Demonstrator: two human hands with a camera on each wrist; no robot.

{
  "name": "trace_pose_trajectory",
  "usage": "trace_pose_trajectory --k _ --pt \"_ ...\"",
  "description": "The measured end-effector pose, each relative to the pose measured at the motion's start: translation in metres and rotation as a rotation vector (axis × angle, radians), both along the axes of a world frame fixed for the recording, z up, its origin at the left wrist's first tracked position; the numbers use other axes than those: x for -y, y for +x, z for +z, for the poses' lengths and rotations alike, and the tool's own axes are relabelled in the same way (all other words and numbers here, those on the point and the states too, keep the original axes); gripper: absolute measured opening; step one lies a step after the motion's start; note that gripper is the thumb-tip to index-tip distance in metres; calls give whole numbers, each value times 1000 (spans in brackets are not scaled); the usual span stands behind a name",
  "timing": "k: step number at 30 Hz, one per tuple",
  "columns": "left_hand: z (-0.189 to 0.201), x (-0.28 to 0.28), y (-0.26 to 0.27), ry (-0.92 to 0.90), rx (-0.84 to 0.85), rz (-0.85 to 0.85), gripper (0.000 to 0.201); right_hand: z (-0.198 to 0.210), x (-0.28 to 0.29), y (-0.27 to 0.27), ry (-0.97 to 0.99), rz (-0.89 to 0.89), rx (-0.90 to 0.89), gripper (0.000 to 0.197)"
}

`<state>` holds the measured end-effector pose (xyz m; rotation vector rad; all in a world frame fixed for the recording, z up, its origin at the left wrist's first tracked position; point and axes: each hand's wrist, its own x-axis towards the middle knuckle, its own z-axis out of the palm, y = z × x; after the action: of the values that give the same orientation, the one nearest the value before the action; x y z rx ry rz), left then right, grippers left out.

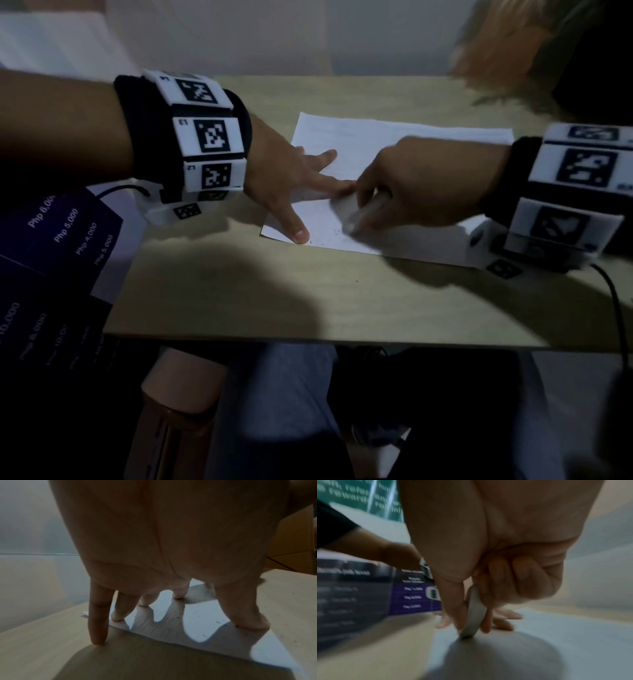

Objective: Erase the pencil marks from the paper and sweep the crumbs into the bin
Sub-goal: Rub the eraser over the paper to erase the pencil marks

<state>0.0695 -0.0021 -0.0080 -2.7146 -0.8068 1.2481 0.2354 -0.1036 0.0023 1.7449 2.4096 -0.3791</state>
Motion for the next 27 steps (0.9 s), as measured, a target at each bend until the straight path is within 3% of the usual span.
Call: trace_pose_trajectory --k 4,6,8,13,17,20,22,25,27 --pt "1 0 -1 -5 4 -2 104 -6 11 -3 127 2 43 32" --pt "0 0 -1 -15 12 -2 104 -9 21 -10 59 78 -16 33" --pt "0 0 0 -15 6 -5 105 -3 14 -5 -35 50 -42 37" --pt "3 0 -12 -24 -25 -26 104 2 2 10 -43 19 -118 54" --pt "3 2 -18 -36 -42 -36 104 -5 5 2 -90 37 -149 42" --pt "2 1 -16 -31 -30 -36 105 -3 -6 2 69 -19 -69 42" --pt "1 0 -15 -27 -14 -45 104 -7 1 -4 161 17 -27 27" --pt "-1 0 -17 -46 11 -32 101 -8 17 -21 56 145 -111 20" --pt "-1 -1 -17 -52 28 -28 100 -2 9 -20 -15 97 -117 27"
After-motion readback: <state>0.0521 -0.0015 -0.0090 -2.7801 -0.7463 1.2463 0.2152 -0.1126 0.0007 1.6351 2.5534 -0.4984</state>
